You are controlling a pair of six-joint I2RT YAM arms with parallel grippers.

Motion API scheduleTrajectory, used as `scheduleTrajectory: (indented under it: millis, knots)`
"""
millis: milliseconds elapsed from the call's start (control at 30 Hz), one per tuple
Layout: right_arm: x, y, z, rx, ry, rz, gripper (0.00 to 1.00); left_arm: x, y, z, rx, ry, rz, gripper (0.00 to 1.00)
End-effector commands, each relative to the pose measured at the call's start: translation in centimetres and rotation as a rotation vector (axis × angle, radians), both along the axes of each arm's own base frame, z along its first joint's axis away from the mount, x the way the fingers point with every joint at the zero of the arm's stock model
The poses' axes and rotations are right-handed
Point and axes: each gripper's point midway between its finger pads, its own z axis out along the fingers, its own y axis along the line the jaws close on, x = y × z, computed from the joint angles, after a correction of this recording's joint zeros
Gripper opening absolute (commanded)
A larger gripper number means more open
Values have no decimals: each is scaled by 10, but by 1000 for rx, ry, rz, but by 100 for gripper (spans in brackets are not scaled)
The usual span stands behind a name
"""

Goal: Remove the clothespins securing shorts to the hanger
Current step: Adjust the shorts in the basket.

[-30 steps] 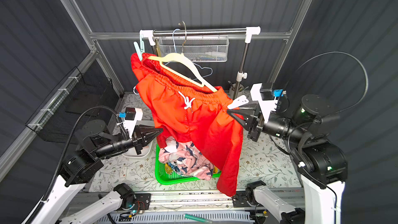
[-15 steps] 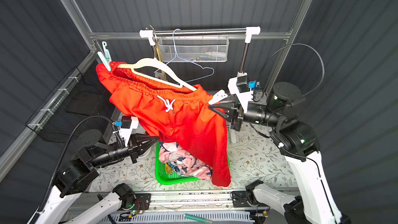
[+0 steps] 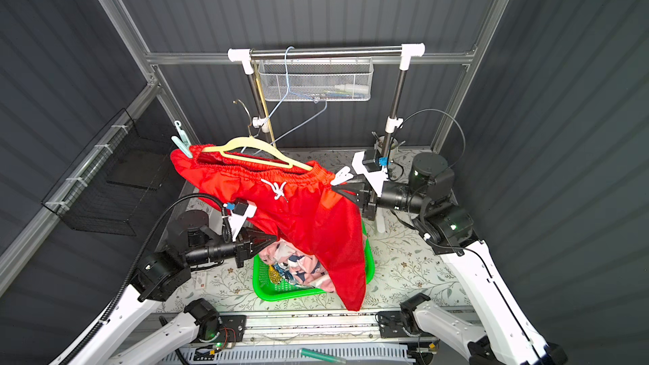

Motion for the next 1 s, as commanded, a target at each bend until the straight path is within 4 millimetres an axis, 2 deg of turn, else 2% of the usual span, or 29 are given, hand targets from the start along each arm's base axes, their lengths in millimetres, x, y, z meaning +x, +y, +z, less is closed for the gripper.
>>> scheduleTrajectory:
  millis: [0, 133, 333, 667, 867, 900, 967]
  knots:
    - [-11, -5, 30, 72, -206, 24, 0, -7, -4, -9, -10, 46, -40, 0]
    - [-9, -4, 5, 39, -166, 46, 1, -7, -5, -19, -7, 68, -43, 0]
    - [-7, -9, -39, 31, -121, -8, 0, -6, -7, -35, 8, 114, -46, 0]
    - [-19, -30, -85, 22, -93, -124, 0, 4, -13, -58, 20, 200, -12, 0]
    - [-26, -37, -108, 20, -102, -151, 0, 12, -10, -69, 27, 243, 59, 0]
    - [-27, -38, -114, 16, -102, -155, 0, 13, -8, -70, 31, 249, 72, 2]
    - [-28, -39, -123, 5, -103, -162, 0, 13, -5, -70, 44, 263, 95, 15]
